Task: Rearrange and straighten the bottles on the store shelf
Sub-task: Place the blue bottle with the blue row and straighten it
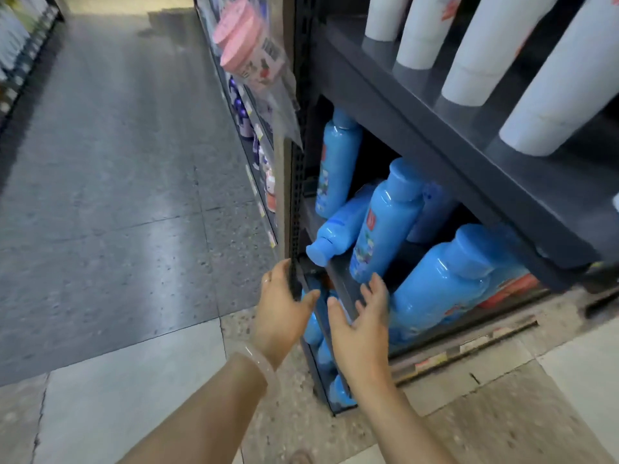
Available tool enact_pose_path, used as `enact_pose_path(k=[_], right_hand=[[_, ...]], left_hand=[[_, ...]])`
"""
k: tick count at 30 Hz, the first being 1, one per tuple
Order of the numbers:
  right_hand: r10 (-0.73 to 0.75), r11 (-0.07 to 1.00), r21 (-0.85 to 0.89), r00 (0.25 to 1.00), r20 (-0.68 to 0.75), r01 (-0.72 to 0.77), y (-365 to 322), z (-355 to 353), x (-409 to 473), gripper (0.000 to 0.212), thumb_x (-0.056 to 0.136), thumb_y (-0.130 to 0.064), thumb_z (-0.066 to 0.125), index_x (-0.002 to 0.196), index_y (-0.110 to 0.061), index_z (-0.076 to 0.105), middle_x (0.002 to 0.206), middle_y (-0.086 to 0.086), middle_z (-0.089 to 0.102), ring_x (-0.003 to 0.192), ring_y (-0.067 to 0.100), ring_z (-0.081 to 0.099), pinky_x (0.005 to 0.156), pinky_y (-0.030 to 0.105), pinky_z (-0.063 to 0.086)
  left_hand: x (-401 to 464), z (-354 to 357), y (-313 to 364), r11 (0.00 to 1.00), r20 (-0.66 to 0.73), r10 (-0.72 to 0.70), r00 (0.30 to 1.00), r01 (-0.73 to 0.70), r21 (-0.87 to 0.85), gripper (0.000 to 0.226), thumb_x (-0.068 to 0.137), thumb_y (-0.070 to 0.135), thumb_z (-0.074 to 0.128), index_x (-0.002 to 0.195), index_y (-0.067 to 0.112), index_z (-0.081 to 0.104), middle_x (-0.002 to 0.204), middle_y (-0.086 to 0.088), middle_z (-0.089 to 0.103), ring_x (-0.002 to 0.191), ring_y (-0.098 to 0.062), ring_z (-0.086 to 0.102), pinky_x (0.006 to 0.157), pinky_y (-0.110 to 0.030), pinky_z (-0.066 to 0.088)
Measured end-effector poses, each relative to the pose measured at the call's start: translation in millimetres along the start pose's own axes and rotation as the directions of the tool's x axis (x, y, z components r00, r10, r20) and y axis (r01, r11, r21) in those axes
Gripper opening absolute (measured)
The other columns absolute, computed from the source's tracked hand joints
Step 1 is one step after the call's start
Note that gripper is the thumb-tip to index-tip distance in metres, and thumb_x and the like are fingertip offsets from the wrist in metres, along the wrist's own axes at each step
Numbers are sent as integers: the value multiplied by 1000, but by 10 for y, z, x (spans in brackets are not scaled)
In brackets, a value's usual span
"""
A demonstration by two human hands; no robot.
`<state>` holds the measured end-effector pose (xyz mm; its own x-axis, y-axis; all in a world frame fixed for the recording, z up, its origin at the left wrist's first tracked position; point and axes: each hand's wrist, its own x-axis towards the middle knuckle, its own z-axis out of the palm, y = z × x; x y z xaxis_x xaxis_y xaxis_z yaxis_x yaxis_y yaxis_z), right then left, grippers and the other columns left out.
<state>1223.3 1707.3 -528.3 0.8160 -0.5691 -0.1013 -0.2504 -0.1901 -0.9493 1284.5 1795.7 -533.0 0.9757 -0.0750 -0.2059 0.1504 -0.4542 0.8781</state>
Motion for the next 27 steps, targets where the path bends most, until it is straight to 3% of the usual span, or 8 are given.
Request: enact_pose_path(k=[3,7,9,12,15,20,23,27], right_hand=[[13,1000,12,991,-130,-12,-50,168,99,85,82,-36,60,145,-14,9,152,12,22,140,23,25,115,39,26],[25,999,-17,927,-373,-34,-136,298,311,86,81,-33,65,143,-3,14,150,18,25,139,26,28,106,13,15],[38,999,-8,884,-466,-47,-169,363,463,81,80,-23,67,142,-3,18,147,19,29,136,27,30,101,10,15],[66,998,29,819,-570,-61,-135,426,693,84,72,-18,75,137,-1,25,138,22,40,128,32,40,109,29,28],[97,995,59,736,-670,-77,-118,420,881,87,63,-20,82,131,1,32,126,24,50,116,33,52,99,43,42],[119,993,74,712,-692,-94,-84,413,862,76,69,-15,78,129,-1,33,114,13,54,96,14,49,76,12,32],[165,986,131,699,-696,-102,-100,539,724,77,71,-11,75,133,-2,30,122,10,50,109,15,50,84,10,32],[126,990,128,757,-641,-56,-214,983,291,72,75,-16,70,135,-11,31,130,0,41,129,17,41,104,26,34]], left_hand=[[281,-3,73,998,35,64,997,-65,27,74,78,22,72,139,18,30,141,-9,35,130,-23,40,108,-37,35],[489,118,197,991,129,127,983,-132,24,80,74,22,75,139,18,30,138,-11,35,129,-24,38,102,-26,31],[596,161,209,977,163,195,967,-206,48,74,73,21,75,136,21,35,133,-10,35,123,-23,43,95,-20,32],[740,212,165,963,204,241,949,-260,71,68,72,16,74,132,22,41,126,-9,38,111,-24,51,81,-13,34],[805,186,170,958,230,259,938,-280,60,64,74,11,69,131,22,42,111,-3,42,103,-25,54,74,-14,33],[852,-152,196,945,279,315,907,-327,-5,61,64,18,69,120,22,48,110,-7,57,100,-23,57,82,-32,46],[910,-469,369,921,262,379,887,-389,-15,49,62,22,70,107,20,52,104,-6,61,95,-23,58,81,-35,48],[1113,-753,812,842,220,526,821,-539,-2,44,61,32,63,103,20,58,98,-5,61,89,-17,56,78,-19,41]])
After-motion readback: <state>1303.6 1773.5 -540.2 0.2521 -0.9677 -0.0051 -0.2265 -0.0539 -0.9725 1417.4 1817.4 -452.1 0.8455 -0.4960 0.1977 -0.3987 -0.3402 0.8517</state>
